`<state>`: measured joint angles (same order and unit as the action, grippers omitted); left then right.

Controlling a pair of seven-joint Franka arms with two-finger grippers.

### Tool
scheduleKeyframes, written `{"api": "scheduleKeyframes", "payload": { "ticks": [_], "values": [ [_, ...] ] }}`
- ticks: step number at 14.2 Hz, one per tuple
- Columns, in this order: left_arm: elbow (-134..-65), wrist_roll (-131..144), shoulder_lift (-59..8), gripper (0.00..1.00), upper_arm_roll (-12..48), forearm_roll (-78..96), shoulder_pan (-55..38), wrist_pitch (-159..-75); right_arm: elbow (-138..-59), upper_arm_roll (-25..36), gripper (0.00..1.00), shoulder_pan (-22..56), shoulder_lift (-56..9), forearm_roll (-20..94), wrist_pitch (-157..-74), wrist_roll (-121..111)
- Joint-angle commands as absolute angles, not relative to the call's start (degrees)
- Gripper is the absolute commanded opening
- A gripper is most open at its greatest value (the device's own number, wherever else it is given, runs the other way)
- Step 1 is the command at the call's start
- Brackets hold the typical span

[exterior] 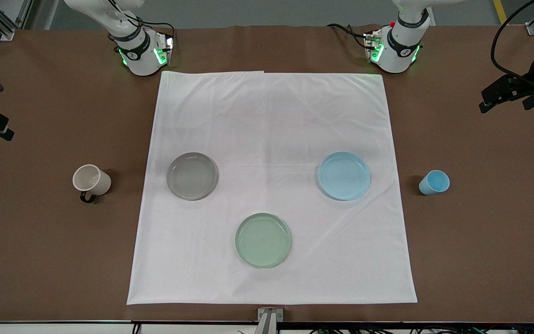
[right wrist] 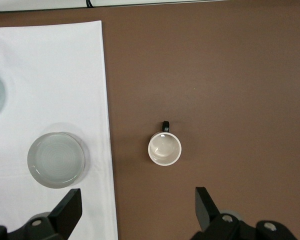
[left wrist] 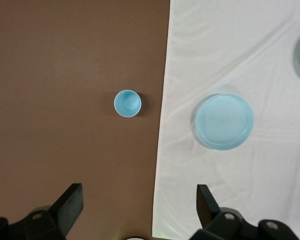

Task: Place blue cup in blue plate and white mug in gray plate
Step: 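Reach the right gripper to the white mug while the left gripper reaches the blue cup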

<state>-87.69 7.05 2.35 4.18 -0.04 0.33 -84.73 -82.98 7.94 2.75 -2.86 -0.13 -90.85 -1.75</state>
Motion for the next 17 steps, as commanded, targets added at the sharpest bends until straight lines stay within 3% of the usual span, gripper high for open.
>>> {"api": "scheduleKeyframes", "payload": {
  "ticks": [1,10,14,17],
  "values": [
    [-87.19,7.12,2.46,1.00,3.96,0.35,0.53,-84.38,-82.00,7.73,1.00,2.55,-3.25,-0.35,-90.70,-1.32],
    [-88.76,5.01,-2.81,1.00,3.16,-1.76,3.07,-85.25,-82.00,7.74,1.00,2.46,-4.74,-0.26,-90.70,-1.32],
    [-101.31,5.10,-2.37,1.00,3.08,-2.28,4.04,-98.67,-82.70,7.82,1.00,2.72,-8.51,-1.23,-90.88,-2.02],
    [-111.50,5.54,-3.16,1.00,3.08,-2.29,5.27,-113.59,-88.47,7.82,1.00,0.63,-12.82,-0.79,-97.96,-1.93]
  ]
}}
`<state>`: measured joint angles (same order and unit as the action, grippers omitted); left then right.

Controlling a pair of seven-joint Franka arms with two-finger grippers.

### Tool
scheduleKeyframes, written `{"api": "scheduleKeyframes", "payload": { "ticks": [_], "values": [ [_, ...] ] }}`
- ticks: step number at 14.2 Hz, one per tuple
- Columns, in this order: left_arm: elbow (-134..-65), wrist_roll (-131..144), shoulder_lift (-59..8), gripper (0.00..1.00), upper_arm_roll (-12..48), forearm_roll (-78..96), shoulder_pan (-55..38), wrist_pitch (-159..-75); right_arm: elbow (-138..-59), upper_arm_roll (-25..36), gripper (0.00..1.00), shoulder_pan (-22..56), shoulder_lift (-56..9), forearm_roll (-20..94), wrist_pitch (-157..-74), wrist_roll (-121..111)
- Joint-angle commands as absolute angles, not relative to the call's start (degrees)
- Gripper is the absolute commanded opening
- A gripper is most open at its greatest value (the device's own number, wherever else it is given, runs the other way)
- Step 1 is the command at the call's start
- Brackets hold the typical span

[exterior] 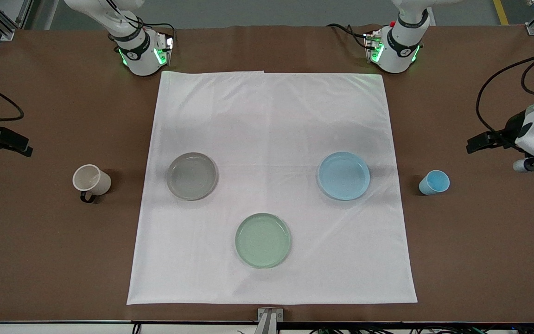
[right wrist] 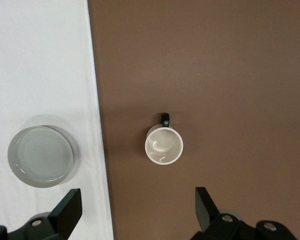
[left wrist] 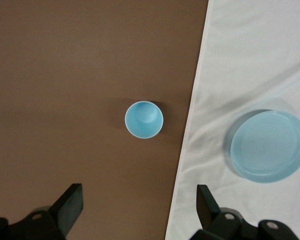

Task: Place blue cup in blue plate and white mug in gray plate
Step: 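Reach the right gripper to the white mug while the left gripper reaches the blue cup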

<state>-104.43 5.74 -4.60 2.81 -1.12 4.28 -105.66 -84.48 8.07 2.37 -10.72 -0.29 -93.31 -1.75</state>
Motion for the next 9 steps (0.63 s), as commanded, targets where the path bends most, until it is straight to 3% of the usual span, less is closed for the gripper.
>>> {"api": "scheduleKeyframes", "payload": {
  "ticks": [1,5,8,9],
  "values": [
    [-114.40,5.71,-4.47,1.00,3.16,-2.29,5.71,-118.08,-93.20,7.82,1.00,0.27,-12.92,-0.70,-103.65,-2.11],
    [-115.75,5.28,-10.18,1.00,3.08,-2.72,5.80,-123.82,-109.66,7.82,1.00,-0.70,-16.51,-0.35,-127.13,-2.55],
    [-115.84,5.10,-13.70,0.98,3.08,-2.81,6.33,-127.17,-110.39,7.65,1.00,-2.01,-23.01,-0.09,-130.43,-2.72],
    [-116.01,4.92,-14.41,0.92,3.08,-3.68,6.33,-128.13,-110.30,7.65,1.00,-2.63,-24.42,0.87,-130.78,-3.51]
  ]
}}
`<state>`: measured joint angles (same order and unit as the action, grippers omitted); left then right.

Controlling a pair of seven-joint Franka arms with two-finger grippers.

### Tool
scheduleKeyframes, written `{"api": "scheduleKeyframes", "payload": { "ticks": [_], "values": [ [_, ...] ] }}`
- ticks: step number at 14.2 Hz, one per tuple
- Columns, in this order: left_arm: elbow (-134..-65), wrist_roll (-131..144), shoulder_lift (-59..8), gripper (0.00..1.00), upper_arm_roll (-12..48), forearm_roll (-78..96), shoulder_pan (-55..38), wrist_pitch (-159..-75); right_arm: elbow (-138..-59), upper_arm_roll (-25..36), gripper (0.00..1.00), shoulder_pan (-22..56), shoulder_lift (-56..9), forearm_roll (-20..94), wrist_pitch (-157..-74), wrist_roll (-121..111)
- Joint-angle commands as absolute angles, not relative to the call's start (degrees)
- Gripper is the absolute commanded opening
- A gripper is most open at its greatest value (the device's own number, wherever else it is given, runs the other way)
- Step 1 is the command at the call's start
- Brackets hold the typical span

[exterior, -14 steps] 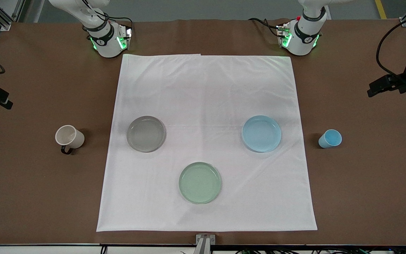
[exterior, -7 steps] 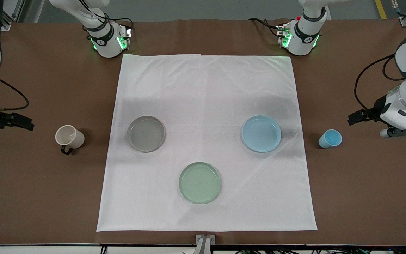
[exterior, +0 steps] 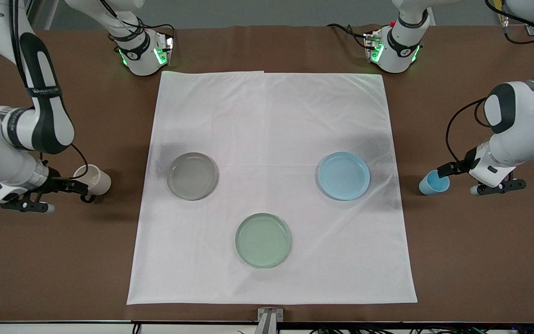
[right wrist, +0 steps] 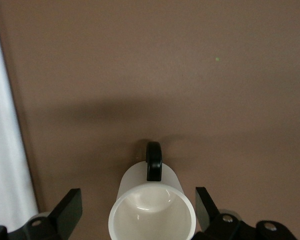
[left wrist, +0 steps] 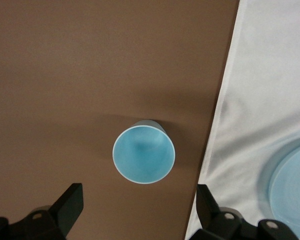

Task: Place blue cup in blue plate and white mug in gray plate
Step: 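Reach the right gripper to the white mug while the left gripper reaches the blue cup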

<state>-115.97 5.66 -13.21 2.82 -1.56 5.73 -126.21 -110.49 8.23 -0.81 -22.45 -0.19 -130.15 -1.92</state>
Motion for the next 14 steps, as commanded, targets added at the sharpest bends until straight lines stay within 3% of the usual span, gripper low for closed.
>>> {"api": "scheduleKeyframes", "payload": {
  "ticks": [1,5,11,14],
  "values": [
    [-116.28,4.92,-14.76,0.85,3.16,-5.87,6.24,-128.84,-110.30,7.65,1.00,-2.64,-25.13,2.45,-131.04,-4.65],
    [-116.54,4.92,-17.04,0.73,3.25,-7.91,7.11,-131.65,-110.13,7.73,0.99,-2.81,-26.98,3.96,-132.10,-5.80],
    [-116.54,4.92,-18.89,0.73,3.34,-7.91,7.73,-132.98,-106.79,7.73,0.76,-3.51,-29.53,3.96,-132.28,-7.90],
    [-116.54,4.92,-19.95,0.72,3.34,-7.91,7.73,-132.98,-106.70,7.73,0.69,-3.78,-30.23,3.96,-133.15,-8.70]
  ]
}}
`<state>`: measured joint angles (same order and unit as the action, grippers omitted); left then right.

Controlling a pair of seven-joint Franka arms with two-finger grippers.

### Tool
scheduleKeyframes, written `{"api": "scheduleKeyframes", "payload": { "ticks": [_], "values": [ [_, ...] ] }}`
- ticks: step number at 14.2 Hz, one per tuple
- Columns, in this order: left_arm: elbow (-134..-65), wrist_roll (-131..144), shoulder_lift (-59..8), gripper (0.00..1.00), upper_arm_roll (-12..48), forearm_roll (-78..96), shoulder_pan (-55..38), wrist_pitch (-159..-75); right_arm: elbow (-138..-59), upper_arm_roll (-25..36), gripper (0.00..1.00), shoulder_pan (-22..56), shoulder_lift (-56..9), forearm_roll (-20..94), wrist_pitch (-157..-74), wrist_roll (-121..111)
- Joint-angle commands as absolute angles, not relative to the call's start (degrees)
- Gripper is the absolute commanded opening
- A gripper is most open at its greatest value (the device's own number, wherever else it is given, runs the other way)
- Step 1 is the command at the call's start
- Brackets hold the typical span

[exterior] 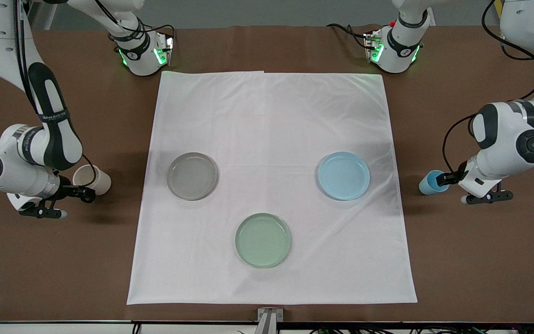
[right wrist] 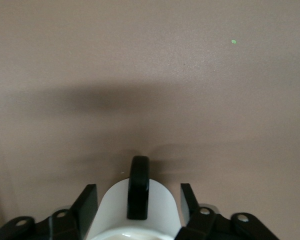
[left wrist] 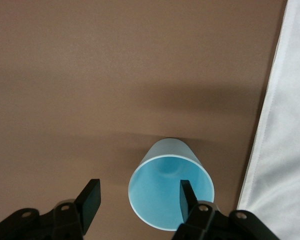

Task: Place blue cup in blue plate and white mug in gray plate
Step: 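Close the right gripper on the mug rim while the left gripper grips the cup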

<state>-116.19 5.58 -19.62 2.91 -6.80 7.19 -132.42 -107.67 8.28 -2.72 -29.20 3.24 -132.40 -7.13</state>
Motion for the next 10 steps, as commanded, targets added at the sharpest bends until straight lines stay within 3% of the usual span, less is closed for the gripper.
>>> {"api": "scheduleKeyframes", "payload": {
  "ticks": [1,10],
  "values": [
    [-116.54,4.92,-20.13,0.72,3.34,-7.91,7.73,-132.98,-106.79,7.73,0.67,-3.78,-30.50,3.96,-133.42,-8.70],
    [-116.46,5.01,-20.83,0.72,3.60,-7.82,7.29,-132.98,-106.35,7.74,0.41,-3.60,-30.67,3.96,-133.59,-8.79]
  ]
}}
